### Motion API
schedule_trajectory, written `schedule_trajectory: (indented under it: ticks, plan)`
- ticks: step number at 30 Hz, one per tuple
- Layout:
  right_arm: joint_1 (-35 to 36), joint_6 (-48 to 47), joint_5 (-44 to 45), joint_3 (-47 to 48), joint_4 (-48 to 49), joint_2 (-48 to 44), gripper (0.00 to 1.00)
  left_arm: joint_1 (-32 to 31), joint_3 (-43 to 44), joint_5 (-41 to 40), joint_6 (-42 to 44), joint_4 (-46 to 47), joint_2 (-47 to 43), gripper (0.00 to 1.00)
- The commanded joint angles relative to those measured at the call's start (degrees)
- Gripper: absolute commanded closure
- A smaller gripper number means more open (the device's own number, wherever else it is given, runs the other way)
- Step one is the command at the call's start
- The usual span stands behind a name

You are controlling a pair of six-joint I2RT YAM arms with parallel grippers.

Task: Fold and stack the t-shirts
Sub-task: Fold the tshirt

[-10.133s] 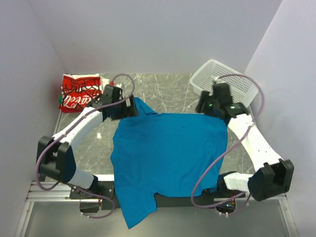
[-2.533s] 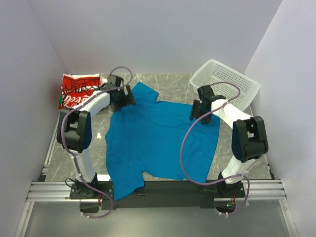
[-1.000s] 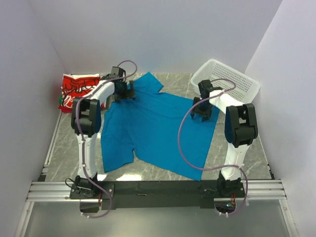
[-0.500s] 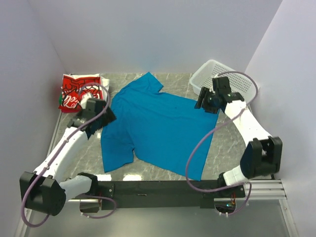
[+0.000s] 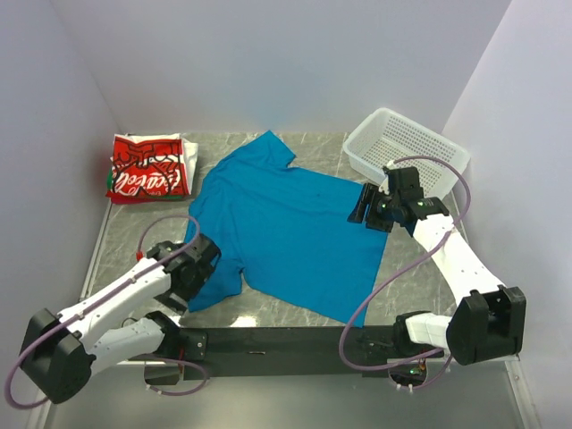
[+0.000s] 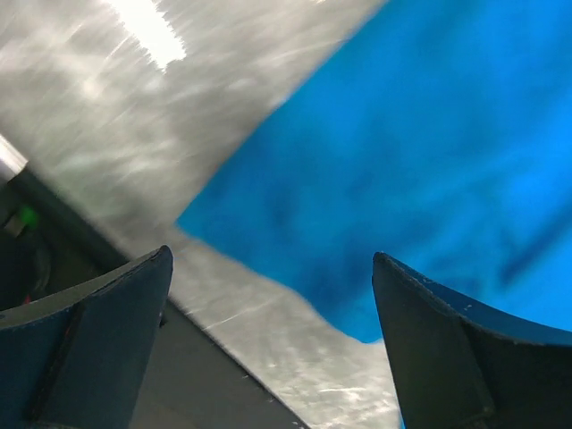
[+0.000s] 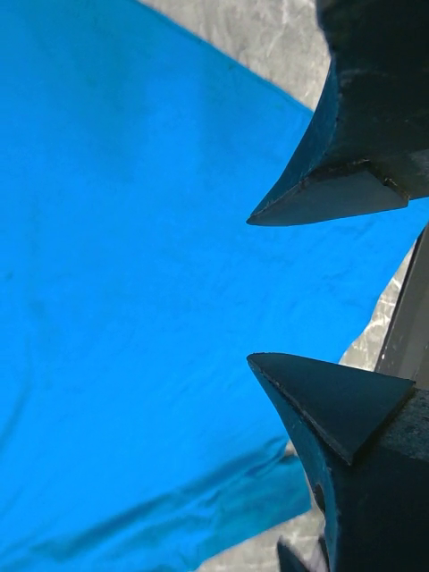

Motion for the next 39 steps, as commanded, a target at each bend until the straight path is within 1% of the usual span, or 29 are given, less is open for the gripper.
schedule_trajectory:
  ticks: [1, 2, 3, 4, 8, 10, 14, 17, 18, 20, 23, 24, 29, 32, 33, 35, 36, 38, 39]
  plan:
    - [0.22, -1.12, -2.17, -0.09, 2.24, -1.31, 0.35, -6.22, -1.43, 1.74, -20.72, -7.68, 1.40, 0.01]
    - [0.22, -1.57, -2.00, 0.00, 1.98, -1.31, 0.35, -7.65, -1.08, 1.13, -22.66, -9.17, 2.02, 0.01]
    - [0.22, -2.01, -2.00, 0.17, 1.54, -1.31, 0.35, -9.05, -0.65, 1.04, -26.86, -10.14, 2.90, 0.01]
    - [0.22, -2.71, -1.82, 0.26, 1.27, -1.31, 0.35, -11.15, -0.03, 1.21, -28.29, -10.94, 4.99, 0.01]
    - [0.22, -3.42, -1.21, 0.00, 0.83, -2.62, 0.35, -13.54, 0.15, 2.44, -30.41, -8.93, 10.28, 0.01]
    - [0.22, -2.98, -1.38, -0.44, 0.75, -3.06, 0.35, -13.90, -0.90, 2.88, -31.46, -6.82, 11.34, 0.03]
    - [0.22, -1.84, -1.73, -1.67, 1.27, -4.64, 0.35, -13.90, -4.06, 1.92, -34.10, -3.39, 8.10, 0.06]
    - [0.13, -1.48, -1.82, -1.94, 1.45, -4.65, 0.35, -13.90, -7.75, 1.74, -37.00, -1.02, 3.71, 0.10]
    - [0.21, -1.66, -1.82, -1.94, 1.36, -4.73, 0.35, -13.90, -9.50, 1.31, -37.61, -0.14, 1.87, 0.13]
    - [0.22, -2.18, -1.30, -1.59, 0.84, -4.47, 0.35, -13.90, -10.74, 1.13, -38.67, 1.36, 0.54, 0.17]
    - [0.22, -2.97, -0.60, -1.06, 0.13, -4.12, 0.35, -13.90, -11.19, -0.63, -39.29, 1.36, 0.27, 0.27]
    - [0.13, -3.15, -0.42, -1.06, 0.04, -4.20, 0.35, -13.90, -10.67, -0.98, -39.29, 1.01, 1.05, 0.33]
    - [0.21, -3.07, -0.33, -1.93, 0.04, -4.91, 0.35, -13.90, -9.52, -0.63, -39.29, 0.13, 3.78, 0.39]
    - [0.21, -2.63, -0.41, -2.72, 0.13, -5.70, 0.35, -13.90, -10.04, -0.81, -39.81, 0.48, 3.35, 0.47]
    - [0.22, -2.45, -0.33, -2.90, 0.22, -5.96, 0.35, -13.90, -10.48, -0.98, -40.08, 0.74, 2.56, 0.53]
    - [0.22, -2.45, -0.41, -3.34, 0.13, -6.23, 0.35, -13.90, -11.01, -1.51, -40.52, 1.10, 2.03, 0.60]
    - [0.13, -2.54, -0.41, -3.34, 0.13, -6.40, 0.35, -13.90, -11.54, -2.03, -40.61, 1.36, 1.42, 0.68]
    - [0.22, -2.63, -0.50, -3.34, -0.05, -6.40, 0.35, -13.90, -11.80, -2.30, -40.78, 1.63, 0.97, 0.82]
    - [0.13, -2.80, -0.33, -3.34, -0.05, -6.32, 0.35, -13.90, -11.80, -2.82, -40.70, 1.54, 0.71, 0.95]
